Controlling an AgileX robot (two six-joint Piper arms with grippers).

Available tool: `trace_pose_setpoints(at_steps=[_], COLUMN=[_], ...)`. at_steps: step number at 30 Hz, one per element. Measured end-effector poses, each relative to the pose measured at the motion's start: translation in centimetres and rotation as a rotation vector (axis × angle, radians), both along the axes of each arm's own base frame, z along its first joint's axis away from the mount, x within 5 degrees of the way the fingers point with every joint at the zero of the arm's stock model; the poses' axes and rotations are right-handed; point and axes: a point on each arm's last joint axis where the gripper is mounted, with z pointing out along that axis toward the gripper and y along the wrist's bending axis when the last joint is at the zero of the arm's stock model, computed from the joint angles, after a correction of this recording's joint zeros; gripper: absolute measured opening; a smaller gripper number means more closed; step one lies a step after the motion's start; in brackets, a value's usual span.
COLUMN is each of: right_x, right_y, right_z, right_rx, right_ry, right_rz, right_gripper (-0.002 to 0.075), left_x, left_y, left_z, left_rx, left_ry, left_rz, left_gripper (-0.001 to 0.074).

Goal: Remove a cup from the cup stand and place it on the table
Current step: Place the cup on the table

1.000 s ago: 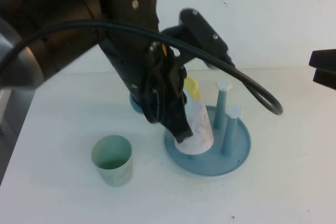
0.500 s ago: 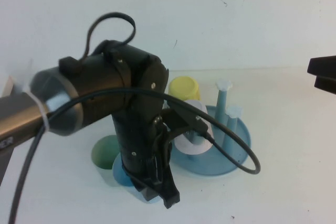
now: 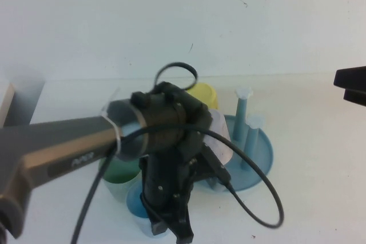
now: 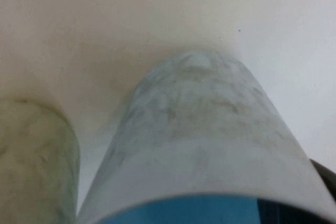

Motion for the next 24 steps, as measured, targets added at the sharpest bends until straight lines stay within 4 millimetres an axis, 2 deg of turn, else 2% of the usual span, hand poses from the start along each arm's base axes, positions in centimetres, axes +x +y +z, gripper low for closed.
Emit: trace_pose_setpoints(at_steps=[6, 17, 19, 24], right_x=[0.0, -0.1, -0.1, -0.1], right_y=[0.0, 0.0, 0.0, 0.0], right_z=[-0.1, -0.3, -0.3, -0.3], right_rx=[-0.014, -0.033, -0.034, -0.034], right_ry=[0.003, 0.009, 0.009, 0.009], right_rz=[-0.003, 0.010, 0.010, 0.010], right_gripper=[0.0692, 0.0692, 0.0692, 0.0692], left_x=[-1.4, -1.6, -1.5, -1.1], left_y=[-1.7, -1.9, -2.0, -2.5], left_z=[-0.8, -1.0, -1.2, -0.8], left_rx=[0.079, 0.101, 0.100, 0.085], left_ry=[-0.038, -0.050, -0.049, -0.068], left_rz=[-0.118, -0.129, -0.127, -0.111], left_gripper=[0.0018, 0.0036, 0.0089, 0.0305])
